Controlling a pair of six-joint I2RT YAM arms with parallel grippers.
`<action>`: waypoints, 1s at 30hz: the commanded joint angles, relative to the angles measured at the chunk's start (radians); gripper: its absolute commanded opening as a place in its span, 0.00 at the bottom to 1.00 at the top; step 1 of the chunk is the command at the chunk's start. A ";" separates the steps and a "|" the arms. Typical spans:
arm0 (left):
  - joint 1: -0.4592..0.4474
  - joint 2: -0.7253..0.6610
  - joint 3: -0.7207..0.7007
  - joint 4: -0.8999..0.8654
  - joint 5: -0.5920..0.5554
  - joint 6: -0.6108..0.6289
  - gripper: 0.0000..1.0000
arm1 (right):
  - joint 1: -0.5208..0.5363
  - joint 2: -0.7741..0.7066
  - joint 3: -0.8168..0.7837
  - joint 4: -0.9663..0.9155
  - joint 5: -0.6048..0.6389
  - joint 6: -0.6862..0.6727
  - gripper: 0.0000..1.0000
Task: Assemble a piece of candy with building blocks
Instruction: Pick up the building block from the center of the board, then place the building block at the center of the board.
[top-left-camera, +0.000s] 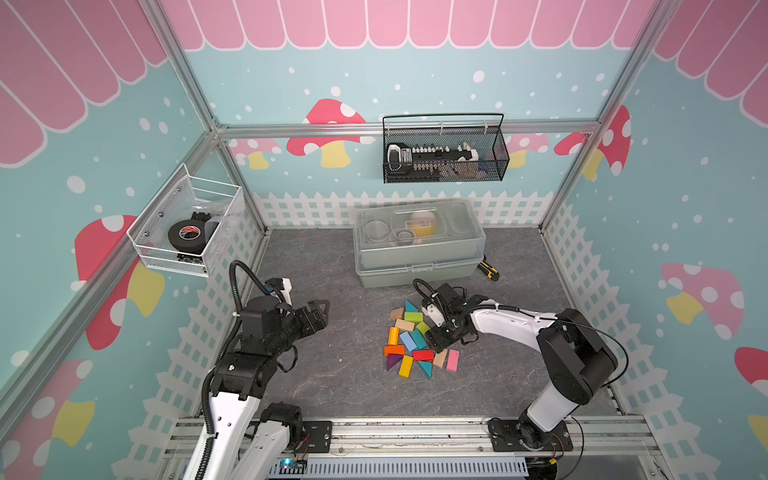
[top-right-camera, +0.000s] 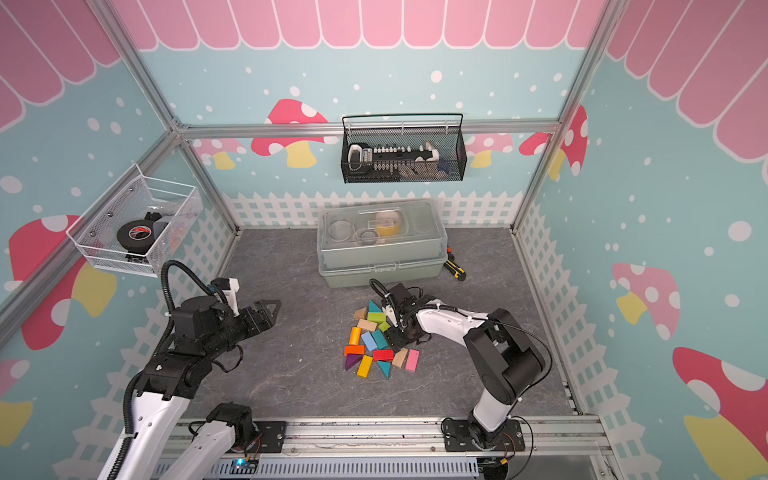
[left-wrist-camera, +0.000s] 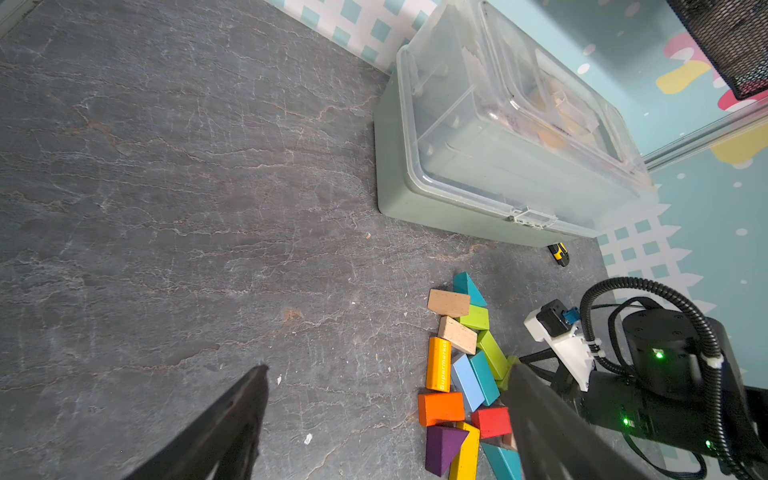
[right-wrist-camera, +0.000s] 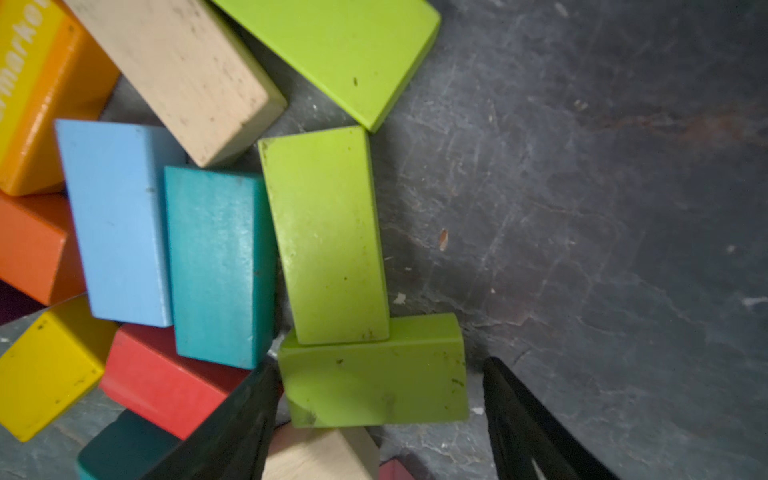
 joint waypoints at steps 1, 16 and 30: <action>0.004 0.001 -0.010 -0.018 0.012 0.020 0.89 | 0.003 0.002 0.007 -0.009 -0.011 0.017 0.76; 0.004 0.004 -0.010 -0.018 0.008 0.020 0.88 | 0.000 0.023 0.001 0.012 0.112 0.055 0.62; 0.005 0.019 -0.008 -0.018 0.019 0.020 0.88 | -0.265 -0.012 0.014 0.082 0.113 0.152 0.51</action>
